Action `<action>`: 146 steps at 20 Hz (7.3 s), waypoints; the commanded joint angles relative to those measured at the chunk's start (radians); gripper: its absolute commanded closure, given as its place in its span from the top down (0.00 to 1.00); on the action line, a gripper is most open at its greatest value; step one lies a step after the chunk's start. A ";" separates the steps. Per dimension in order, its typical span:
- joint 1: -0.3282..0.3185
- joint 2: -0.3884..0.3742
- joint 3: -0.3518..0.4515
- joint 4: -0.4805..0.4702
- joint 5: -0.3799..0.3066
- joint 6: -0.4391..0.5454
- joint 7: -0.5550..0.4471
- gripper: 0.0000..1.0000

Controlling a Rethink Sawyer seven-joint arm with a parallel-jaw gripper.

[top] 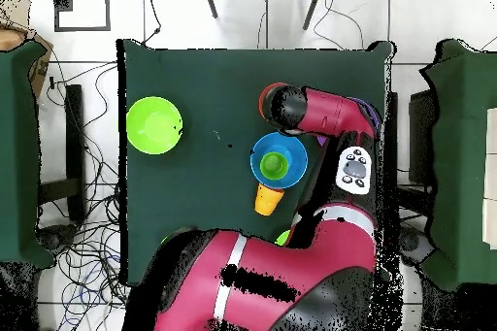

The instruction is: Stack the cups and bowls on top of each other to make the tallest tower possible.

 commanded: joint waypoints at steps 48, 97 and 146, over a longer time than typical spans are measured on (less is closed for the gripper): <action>0.023 0.074 0.042 0.035 -0.051 -0.035 0.058 1.00; 0.009 0.040 0.068 0.076 -0.093 -0.052 -0.021 0.00; -0.153 -0.318 0.208 0.305 -0.053 0.164 -0.179 0.00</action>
